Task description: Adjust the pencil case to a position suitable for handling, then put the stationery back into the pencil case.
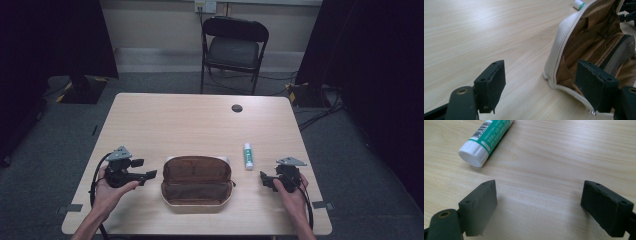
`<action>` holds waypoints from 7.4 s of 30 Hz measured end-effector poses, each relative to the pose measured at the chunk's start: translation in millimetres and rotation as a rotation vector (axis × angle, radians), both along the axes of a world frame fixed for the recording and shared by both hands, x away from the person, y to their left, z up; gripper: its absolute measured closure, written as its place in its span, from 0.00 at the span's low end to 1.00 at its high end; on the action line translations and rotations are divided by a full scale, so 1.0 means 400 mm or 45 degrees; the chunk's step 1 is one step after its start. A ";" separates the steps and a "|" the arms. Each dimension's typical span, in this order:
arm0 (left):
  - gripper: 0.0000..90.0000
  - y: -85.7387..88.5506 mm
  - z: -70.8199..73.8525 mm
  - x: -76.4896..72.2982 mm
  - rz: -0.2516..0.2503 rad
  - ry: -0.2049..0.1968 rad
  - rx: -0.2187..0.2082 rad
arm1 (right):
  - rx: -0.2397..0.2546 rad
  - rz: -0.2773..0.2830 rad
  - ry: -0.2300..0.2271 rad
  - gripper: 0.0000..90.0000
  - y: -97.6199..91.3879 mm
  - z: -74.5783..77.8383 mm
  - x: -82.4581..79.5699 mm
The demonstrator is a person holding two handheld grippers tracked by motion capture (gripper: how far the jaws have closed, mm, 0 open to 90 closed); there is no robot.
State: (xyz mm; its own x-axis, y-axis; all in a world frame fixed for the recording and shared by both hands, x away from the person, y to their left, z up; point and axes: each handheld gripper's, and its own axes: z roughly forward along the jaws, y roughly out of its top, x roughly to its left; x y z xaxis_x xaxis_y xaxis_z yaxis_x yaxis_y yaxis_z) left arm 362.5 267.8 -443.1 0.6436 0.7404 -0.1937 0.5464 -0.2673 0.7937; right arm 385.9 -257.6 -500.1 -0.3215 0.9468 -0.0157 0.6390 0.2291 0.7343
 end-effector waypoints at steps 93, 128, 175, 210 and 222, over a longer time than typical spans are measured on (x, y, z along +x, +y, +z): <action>0.00 0.027 -0.150 0.021 0.122 -0.005 0.311 | 0.053 0.259 0.007 0.74 0.130 0.054 0.110; 0.00 0.027 -0.151 0.018 0.128 -0.004 0.306 | 0.175 0.415 -0.169 0.74 0.161 0.198 0.038; 0.00 0.027 -0.151 0.017 0.128 -0.005 0.306 | 0.208 0.936 -0.151 0.74 0.455 0.289 -0.114; 0.00 0.029 -0.149 0.015 0.117 -0.002 0.316 | 0.139 0.853 0.067 0.73 0.518 0.131 -0.046; 0.00 0.029 -0.149 0.015 0.119 -0.003 0.317 | 0.152 0.815 0.034 0.75 0.467 0.148 -0.056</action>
State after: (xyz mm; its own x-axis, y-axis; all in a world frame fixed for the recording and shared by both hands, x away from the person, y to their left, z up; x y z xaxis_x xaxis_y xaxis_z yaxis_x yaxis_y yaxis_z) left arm 368.5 279.4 -502.8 0.5706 0.8212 0.0033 0.5759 -0.4030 0.7112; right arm 363.4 -70.9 -441.0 -0.8215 0.5625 0.0936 0.4216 0.4885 0.7640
